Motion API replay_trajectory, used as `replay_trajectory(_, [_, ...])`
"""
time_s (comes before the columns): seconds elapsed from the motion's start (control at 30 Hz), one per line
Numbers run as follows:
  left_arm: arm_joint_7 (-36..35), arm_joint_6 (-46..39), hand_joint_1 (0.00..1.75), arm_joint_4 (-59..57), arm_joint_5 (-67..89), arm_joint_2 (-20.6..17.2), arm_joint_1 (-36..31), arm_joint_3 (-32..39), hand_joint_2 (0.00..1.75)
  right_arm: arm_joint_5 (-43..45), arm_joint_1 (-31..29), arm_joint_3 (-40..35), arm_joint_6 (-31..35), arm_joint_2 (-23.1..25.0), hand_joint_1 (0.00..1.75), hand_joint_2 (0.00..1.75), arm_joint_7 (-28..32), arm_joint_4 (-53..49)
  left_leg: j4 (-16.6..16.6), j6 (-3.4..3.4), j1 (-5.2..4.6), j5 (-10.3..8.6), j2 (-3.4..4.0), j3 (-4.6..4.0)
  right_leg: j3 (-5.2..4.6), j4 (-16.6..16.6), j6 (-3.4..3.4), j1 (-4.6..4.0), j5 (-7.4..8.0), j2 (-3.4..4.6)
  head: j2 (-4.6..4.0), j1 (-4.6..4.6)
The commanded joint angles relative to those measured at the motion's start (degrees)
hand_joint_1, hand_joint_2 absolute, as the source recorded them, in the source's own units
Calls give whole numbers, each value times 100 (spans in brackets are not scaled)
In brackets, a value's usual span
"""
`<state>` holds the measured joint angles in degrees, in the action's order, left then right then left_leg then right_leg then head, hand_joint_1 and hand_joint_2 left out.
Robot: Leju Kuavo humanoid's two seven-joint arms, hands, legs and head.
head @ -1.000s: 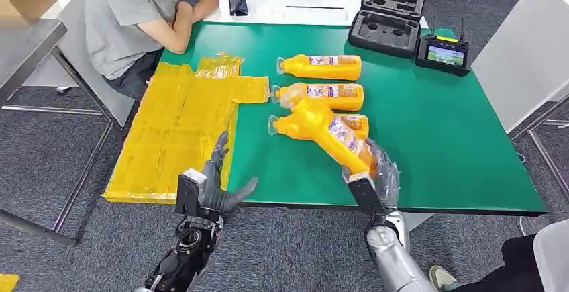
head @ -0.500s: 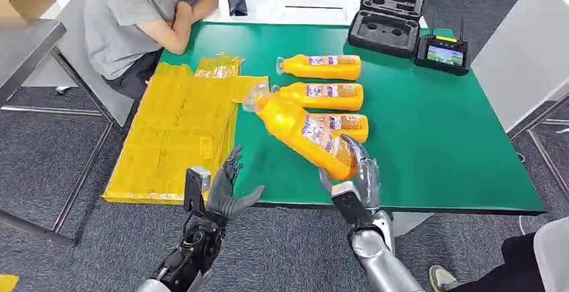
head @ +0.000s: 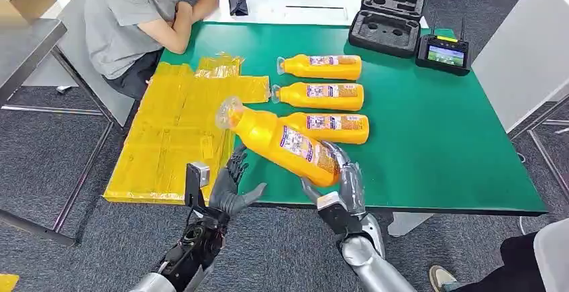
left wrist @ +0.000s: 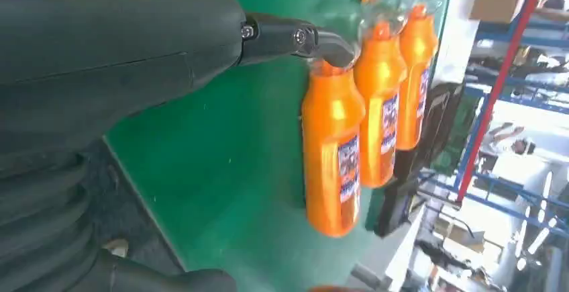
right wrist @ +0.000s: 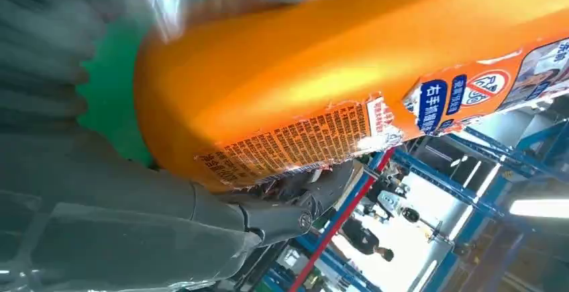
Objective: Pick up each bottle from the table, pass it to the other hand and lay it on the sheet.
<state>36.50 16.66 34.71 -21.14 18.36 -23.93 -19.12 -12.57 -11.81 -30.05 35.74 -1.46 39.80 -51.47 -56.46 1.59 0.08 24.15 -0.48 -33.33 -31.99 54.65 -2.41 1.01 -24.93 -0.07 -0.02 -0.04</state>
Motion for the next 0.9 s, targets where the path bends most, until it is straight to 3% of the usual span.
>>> replay_trajectory(0.03, [-175, 425, 0, 14, -199, -138, -74, 71, 175, 76, -83, -226, 89, -136, 175, 175, 20, -19, -5, -8, 4, 9, 12, 13, 11, 4, 11, -5, -6, 8, 2, 0])
replay_trajectory(0.9, [-529, 801, 0, 737, -413, -274, 278, -188, 175, 66, -173, -141, 105, -137, 175, 175, 20, 21, 0, -7, 0, 5, 15, 8, 3, 2, 9, -1, -1, 12, 2, 0])
